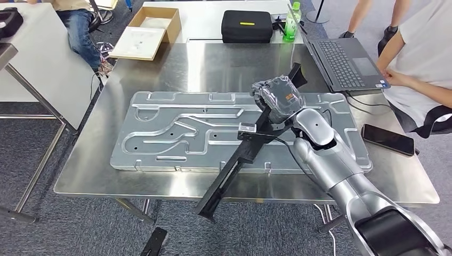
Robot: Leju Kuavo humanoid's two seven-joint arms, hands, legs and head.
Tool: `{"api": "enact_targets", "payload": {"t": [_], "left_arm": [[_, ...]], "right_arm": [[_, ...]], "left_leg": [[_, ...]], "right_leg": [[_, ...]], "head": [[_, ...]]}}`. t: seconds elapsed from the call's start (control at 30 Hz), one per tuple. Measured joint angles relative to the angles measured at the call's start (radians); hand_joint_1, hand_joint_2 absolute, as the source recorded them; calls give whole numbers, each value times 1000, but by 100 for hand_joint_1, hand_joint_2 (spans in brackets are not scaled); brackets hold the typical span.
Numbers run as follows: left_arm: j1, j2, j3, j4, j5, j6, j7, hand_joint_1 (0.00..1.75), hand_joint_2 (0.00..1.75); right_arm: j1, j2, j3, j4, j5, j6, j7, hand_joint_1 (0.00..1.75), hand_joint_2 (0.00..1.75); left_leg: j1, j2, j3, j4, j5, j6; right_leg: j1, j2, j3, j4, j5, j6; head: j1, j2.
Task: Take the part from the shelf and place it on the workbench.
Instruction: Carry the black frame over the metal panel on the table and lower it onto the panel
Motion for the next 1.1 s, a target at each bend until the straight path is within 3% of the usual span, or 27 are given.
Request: {"api": "enact_targets", "payload": {"t": [0.07, 0.17, 0.23, 0.3, 0.33, 0.37, 0.43, 0.5, 0.53, 0.67, 0.73, 0.8, 0.83, 0.87, 0.9, 0.97, 1.0, 1.1], "left_arm": [[0, 1, 0, 0, 0, 1, 0, 0, 175], [2, 1, 0, 0, 0, 4, -2, 0, 175], [0, 1, 0, 0, -1, 5, -5, 0, 175], [1, 1, 0, 0, -2, 3, -8, 0, 175], [1, 1, 0, 0, -3, 3, -9, 0, 175], [2, 1, 0, 0, -4, 2, -10, 0, 175], [3, 1, 0, 0, -6, 2, -12, 0, 175], [2, 1, 0, 0, -10, 5, -15, 0, 175], [1, 1, 0, 0, -13, 8, -16, 0, 175], [1, 1, 0, 0, -22, 24, -16, 0, 175], [0, 1, 0, 0, -22, 26, -16, 0, 175], [0, 1, 0, 0, -23, 27, -16, 0, 175], [1, 1, 0, 0, -23, 29, -16, 0, 175], [1, 1, 0, 0, -25, 32, -16, 0, 175], [1, 1, -1, 0, -28, 35, -16, 0, 175], [0, 1, -1, 0, -33, 40, -16, 0, 175], [-1, 1, -1, 0, -34, 41, -16, 0, 175], [-2, -1, -2, 0, -35, 43, -16, 0, 175]], "right_arm": [[1, 0, 0, 0, 0, 0, 0, 175, 175], [2, 0, 0, -1, 0, 0, -1, 175, 175], [0, -2, 0, -1, 0, 0, -1, 175, 175], [2, -2, 0, 1, 0, 2, 0, 175, 175], [4, -3, 0, 3, 1, 3, 1, 175, 175], [4, -3, 0, 6, 2, 3, 2, 175, 175], [-1, -4, 0, 13, 4, 2, 6, 175, 175], [-12, -4, -1, 18, 5, -5, 11, 175, 175], [-17, -4, -4, 21, 4, -15, 13, 175, 175], [-29, -6, -25, 28, 0, -65, 16, 175, 175], [-38, -6, -30, 28, 0, -74, 16, 175, 175], [-41, -6, -33, 30, 0, -79, 17, 175, 175], [-40, -6, -36, 30, -2, -85, 18, 175, 175], [-38, -6, -40, 28, -7, -94, 18, 175, 175], [-37, -6, -46, 23, -12, -103, 20, 175, 175], [-42, -6, -62, 4, -25, -115, 21, 175, 175], [-48, -6, -70, -5, -30, -117, 22, 175, 175], [-63, -6, -87, -24, -37, -112, 27, 175, 175]], "left_leg": [[-6, 0, 9, -28, 5, 7], [1, 1, 23, -52, 34, 14], [6, 4, 28, -64, 45, 16], [6, 5, 26, -63, 47, 18], [7, 4, 25, -61, 46, 17], [8, 3, 24, -58, 45, 15], [12, 2, 23, -47, 37, 7], [11, 0, 17, -32, 28, -6], [9, 0, 14, -28, 25, -11], [11, -1, 5, -11, 11, -29], [14, 0, -31, 69, -38, -39], [16, 0, -91, 196, -93, -44], [16, 0, -113, 238, -102, -44], [16, 0, -120, 246, -92, -42], [16, 0, -108, 214, -64, -38], [13, 0, -50, 85, 4, -24], [10, 0, -24, 28, 25, -18], [5, -1, 1, -27, 32, -8]], "right_leg": [[-2, -1, 0, -3, 2, 10], [-2, -1, -4, 11, -11, 27], [-5, -1, -40, 96, -66, 37], [-12, -2, -95, 220, -125, 47], [-16, -2, -109, 253, -131, 52], [-20, -2, -106, 249, -119, 56], [-27, -3, -46, 136, -59, 63], [-27, -1, 9, 31, -26, 59], [-25, 0, 18, 10, -24, 53], [-24, 3, 16, 4, -22, 24], [-26, 2, 18, 0, -20, 15], [-24, 2, 18, 0, -21, 10], [-22, 2, 18, 1, -21, 10], [-21, 2, 19, 1, -21, 9], [-20, 2, 20, 1, -22, 9], [-17, 3, 23, 1, -24, 11], [-16, 3, 23, 1, -24, 14], [-15, 4, 24, -4, -21, 30]], "head": [[0, 0], [0, 0], [1, 0], [0, 0], [0, 0], [0, 0], [0, 0], [0, 0], [0, 0], [-1, 0], [-1, 0], [-1, 0], [-1, 0], [-1, 0], [-1, 0], [-1, 0], [-1, 0], [-1, 0]]}}
